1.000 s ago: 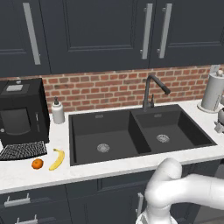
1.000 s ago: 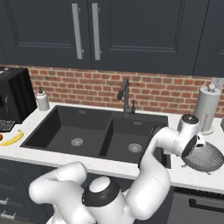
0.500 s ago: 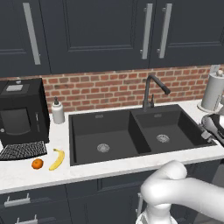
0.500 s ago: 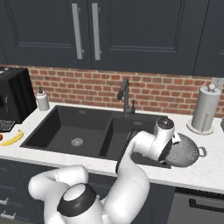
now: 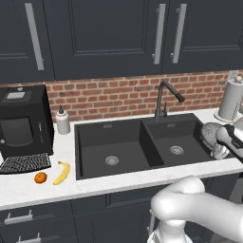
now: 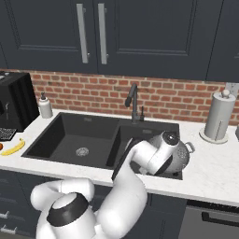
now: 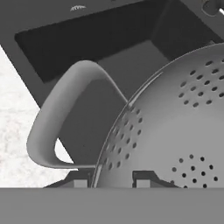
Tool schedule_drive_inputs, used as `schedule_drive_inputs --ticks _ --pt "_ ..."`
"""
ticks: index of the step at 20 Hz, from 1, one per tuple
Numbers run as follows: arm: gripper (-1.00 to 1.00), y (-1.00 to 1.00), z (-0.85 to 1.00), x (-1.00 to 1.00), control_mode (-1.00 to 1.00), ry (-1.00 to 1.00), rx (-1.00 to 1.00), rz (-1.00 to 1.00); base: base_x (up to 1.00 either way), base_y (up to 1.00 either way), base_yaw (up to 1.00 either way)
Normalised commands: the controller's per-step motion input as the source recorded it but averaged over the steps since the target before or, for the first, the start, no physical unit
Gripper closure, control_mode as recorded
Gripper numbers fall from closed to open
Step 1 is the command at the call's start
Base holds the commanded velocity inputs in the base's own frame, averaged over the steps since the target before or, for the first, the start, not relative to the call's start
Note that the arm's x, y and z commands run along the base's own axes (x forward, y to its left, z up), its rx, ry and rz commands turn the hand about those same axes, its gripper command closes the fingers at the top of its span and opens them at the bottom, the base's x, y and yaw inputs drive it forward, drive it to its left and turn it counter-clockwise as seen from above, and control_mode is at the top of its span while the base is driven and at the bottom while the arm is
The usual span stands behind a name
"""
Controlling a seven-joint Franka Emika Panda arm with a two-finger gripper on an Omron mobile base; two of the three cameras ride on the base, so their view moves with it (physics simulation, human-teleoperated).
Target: Put the colander in the sink, put the tangerine, banana in the colander, and turn on the sink faucet and pour water over the colander.
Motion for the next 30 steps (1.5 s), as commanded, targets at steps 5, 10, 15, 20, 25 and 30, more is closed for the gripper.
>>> schedule_drive_inputs --ticks 5,10,15,20,25,30 --pt "1.00 0.56 0.23 0.00 -1.00 0.02 -0.03 0.37 0.00 0.00 0.00" --pt "1.00 0.81 0.21 0.17 -1.00 0.15 -0.04 0.25 0.00 0.00 0.00" --pt "1.00 0.53 0.06 0.30 -1.00 0.04 -0.06 0.12 0.00 0.00 0.00" --pt "1.00 0.10 0.00 0.36 -1.00 -0.04 -0.01 0.09 0.00 0.00 0.00" --pt "1.00 0.00 0.00 0.23 -1.00 -0.09 0.00 0.08 0.00 0.00 0.00" --pt "1.00 0.00 -0.07 0.18 -1.00 -0.01 0.00 0.06 0.00 0.00 0.00"
